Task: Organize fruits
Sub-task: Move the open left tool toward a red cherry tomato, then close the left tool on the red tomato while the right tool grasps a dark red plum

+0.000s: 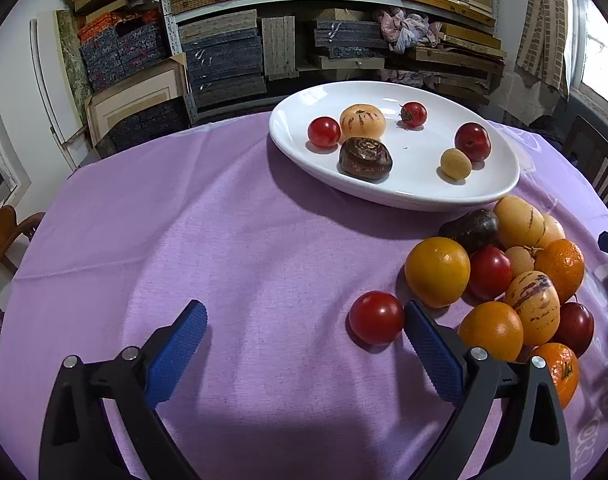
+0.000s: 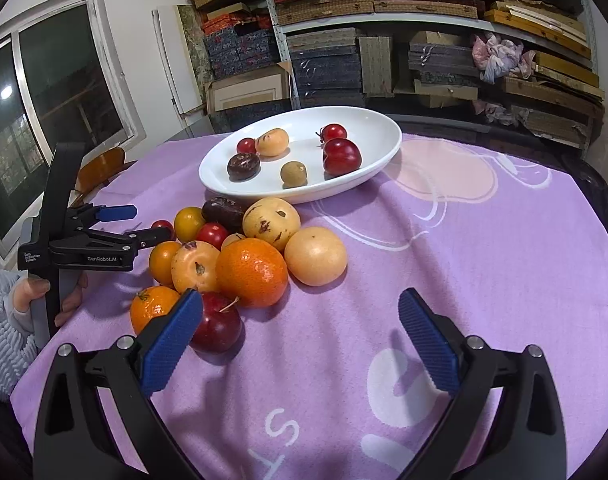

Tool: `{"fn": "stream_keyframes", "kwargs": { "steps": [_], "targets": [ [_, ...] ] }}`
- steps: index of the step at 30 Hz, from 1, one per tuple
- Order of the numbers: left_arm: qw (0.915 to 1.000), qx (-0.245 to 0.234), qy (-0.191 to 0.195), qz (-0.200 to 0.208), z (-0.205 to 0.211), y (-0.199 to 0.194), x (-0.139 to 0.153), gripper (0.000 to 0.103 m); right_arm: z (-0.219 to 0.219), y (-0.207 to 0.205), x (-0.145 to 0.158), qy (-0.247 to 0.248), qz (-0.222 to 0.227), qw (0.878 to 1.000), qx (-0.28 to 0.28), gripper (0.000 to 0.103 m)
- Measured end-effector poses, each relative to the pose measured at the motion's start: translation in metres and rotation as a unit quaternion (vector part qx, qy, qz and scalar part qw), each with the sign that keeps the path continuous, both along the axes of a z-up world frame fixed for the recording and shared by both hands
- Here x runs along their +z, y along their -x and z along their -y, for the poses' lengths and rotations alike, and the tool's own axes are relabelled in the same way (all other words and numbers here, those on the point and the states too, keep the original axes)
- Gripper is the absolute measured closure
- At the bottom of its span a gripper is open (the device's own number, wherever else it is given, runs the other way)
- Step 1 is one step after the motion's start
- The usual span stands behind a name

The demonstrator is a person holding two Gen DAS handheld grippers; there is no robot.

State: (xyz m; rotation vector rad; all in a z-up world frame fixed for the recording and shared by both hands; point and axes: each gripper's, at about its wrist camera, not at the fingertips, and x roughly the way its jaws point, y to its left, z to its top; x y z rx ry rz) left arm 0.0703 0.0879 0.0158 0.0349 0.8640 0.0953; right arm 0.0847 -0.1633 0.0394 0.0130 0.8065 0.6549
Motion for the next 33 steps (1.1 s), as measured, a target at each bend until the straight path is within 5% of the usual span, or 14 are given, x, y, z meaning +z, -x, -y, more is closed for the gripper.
{"fn": "stream_keyframes", "kwargs": {
  "steps": [19,29,33],
  "targets": [
    [0.9981,-0.043,0.041,0.015,0.007,0.008,0.004,0.05,-0.005,0.002,-0.001,0.006,-0.001,1.0,0.008,0.006],
    [0.9964,-0.055,0.065,0.0,0.009,-0.002,0.0,0.051,-0.009,0.006,0.0,0.01,0.002,1.0,0.019,0.006],
    [0.9945,-0.067,0.081,0.002,0.009,-0.003,0.0,0.066,-0.01,0.007,0.0,0.01,0.0,1.0,0.019,0.006]
  ]
}}
